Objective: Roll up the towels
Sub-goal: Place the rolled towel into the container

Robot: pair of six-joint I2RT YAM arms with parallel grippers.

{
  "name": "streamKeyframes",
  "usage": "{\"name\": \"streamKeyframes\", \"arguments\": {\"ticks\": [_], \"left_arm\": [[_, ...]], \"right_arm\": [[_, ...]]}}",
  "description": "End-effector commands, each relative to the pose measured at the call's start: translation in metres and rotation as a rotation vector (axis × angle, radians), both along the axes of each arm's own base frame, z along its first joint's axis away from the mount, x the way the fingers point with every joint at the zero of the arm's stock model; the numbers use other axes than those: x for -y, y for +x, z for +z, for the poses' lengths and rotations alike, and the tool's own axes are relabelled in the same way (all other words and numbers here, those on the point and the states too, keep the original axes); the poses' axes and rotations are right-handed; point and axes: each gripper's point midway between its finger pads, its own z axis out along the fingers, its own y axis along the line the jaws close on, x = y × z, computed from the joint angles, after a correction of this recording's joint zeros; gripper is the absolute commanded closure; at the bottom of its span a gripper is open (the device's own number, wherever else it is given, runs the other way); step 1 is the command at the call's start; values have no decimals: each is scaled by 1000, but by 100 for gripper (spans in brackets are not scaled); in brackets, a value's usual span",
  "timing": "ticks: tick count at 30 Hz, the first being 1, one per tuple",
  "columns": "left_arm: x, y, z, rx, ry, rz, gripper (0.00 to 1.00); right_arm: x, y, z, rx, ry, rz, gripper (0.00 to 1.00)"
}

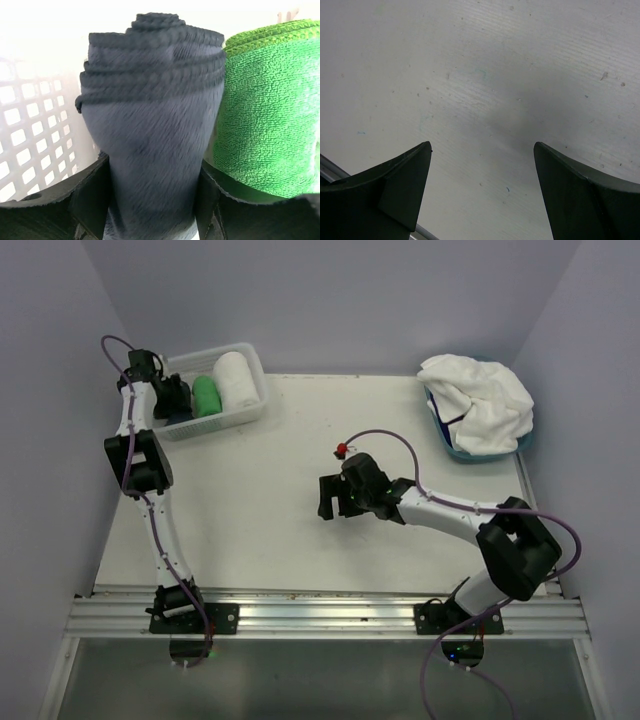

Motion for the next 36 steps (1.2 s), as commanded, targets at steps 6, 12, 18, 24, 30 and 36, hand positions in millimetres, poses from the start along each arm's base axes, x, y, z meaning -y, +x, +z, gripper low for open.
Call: {"name": "streamKeyframes", "arguments": {"ticks": [6,12,18,24,30,36], "left_arm": [[4,19,47,128,0,-22,34],[7,18,84,191,-9,-14,33],[13,14,123,258,-20,-12,12],[16,10,144,285,-26,-13,1],[27,-4,201,374,-38,-28,0],[58,-55,241,420,-23,-40,0]], "right_arm": [[-17,12,16,25,61,6,13],[-18,12,16,23,67,13,14],[-21,12,19,30,84,21,14],[-19,11,22,39,92,20,14],[-11,16,36,90,71,1,14],[16,35,65,226,-49,-60,13]]}}
